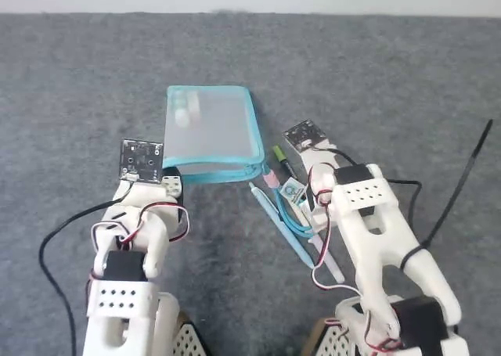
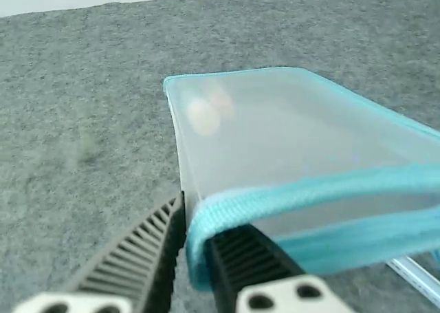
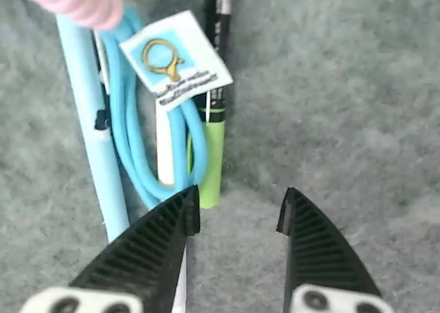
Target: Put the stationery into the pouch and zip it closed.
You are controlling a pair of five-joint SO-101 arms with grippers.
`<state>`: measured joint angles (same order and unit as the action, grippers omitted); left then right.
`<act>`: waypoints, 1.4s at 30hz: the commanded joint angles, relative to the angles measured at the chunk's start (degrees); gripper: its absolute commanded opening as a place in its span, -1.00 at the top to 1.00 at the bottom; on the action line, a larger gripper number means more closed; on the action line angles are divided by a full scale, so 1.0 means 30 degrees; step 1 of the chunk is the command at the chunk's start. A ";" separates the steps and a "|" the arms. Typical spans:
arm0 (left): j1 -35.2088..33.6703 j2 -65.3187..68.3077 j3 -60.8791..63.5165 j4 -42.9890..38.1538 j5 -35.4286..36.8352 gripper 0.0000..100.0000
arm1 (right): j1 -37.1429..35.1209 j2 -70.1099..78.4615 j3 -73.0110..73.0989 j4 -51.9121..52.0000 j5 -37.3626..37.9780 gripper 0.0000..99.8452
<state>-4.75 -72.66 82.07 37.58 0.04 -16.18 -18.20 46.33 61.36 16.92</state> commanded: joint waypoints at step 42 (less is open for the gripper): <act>-0.0059 -0.0029 -0.1070 -0.0410 0.0234 0.98 | 0.3502 -0.3473 -0.2696 0.4762 0.1436 0.98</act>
<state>-4.75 -72.66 82.07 37.58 0.04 -5.19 -16.79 39.82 69.36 18.24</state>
